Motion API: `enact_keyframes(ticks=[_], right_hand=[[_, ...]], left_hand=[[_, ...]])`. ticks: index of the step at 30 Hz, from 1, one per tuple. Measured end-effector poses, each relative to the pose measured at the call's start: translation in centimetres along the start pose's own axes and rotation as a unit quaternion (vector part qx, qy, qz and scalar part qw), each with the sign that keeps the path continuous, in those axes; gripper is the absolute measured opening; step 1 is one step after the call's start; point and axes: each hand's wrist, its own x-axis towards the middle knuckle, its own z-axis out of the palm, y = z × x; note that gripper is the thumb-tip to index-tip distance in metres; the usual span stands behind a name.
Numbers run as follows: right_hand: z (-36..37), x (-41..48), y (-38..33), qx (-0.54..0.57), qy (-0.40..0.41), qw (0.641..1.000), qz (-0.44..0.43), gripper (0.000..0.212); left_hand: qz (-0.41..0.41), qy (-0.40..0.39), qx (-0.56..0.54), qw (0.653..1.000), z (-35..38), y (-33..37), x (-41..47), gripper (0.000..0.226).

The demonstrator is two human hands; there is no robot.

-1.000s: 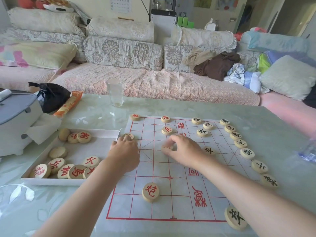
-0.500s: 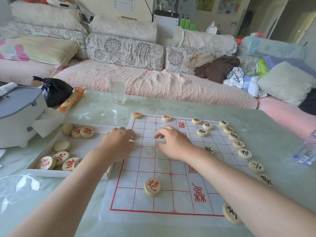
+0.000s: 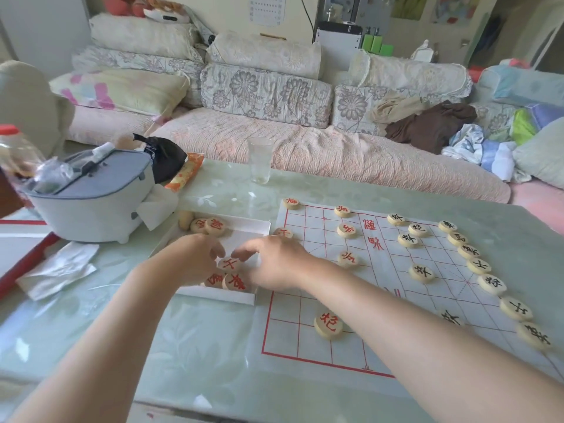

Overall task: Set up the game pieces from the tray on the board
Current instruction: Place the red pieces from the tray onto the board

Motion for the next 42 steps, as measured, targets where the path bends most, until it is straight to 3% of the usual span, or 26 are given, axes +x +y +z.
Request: enact_keyframes(ticks=[2,7,12,19,25,31,36,40,42], right_hand=[[0.6,0.0,-0.6,-0.014,-0.002,1.0,-0.012,0.052],[1.3,0.7,-1.0,-0.083,-0.024,0.996,-0.031,0.044],[1.1,0.2,-1.2,-0.048,-0.021,0.999,-0.011,0.031],[-0.1,-0.7,-0.1,0.122,0.033,0.992,0.009,0.015],[-1.4,-2.5,2.3,0.215,0.082,0.971,0.065,0.022],[-0.9,-6.0,5.0,0.155,0.027,0.981,0.112,0.021],[0.2,-7.1,5.6,0.106,0.004,0.987,0.121,0.022],[-0.1,-7.3,5.5,0.031,-0.036,0.993,0.11,0.05],[-0.2,-7.1,5.4,-0.004,-0.039,0.995,0.096,0.053]], left_hand=[[-0.004,-0.025,0.0,1.0,0.0,-0.9,-0.5,0.036],[-0.005,-0.045,0.001,0.999,0.3,-2.3,-0.7,0.03],[-0.005,-0.033,0.026,0.999,0.2,-1.8,-0.8,0.022],[0.002,0.004,-0.011,1.0,-0.2,0.1,-1.8,0.019],[0.01,0.041,-0.082,0.996,-0.1,1.0,-2.2,0.016],[0.043,0.049,-0.209,0.976,0.8,3.6,-2.5,0.018],[0.065,0.022,-0.232,0.97,1.6,5.2,-2.4,0.02],[0.063,0.017,-0.23,0.971,1.7,5.7,-2.2,0.016],[0.058,0.012,-0.233,0.971,1.7,5.9,-1.9,0.016]])
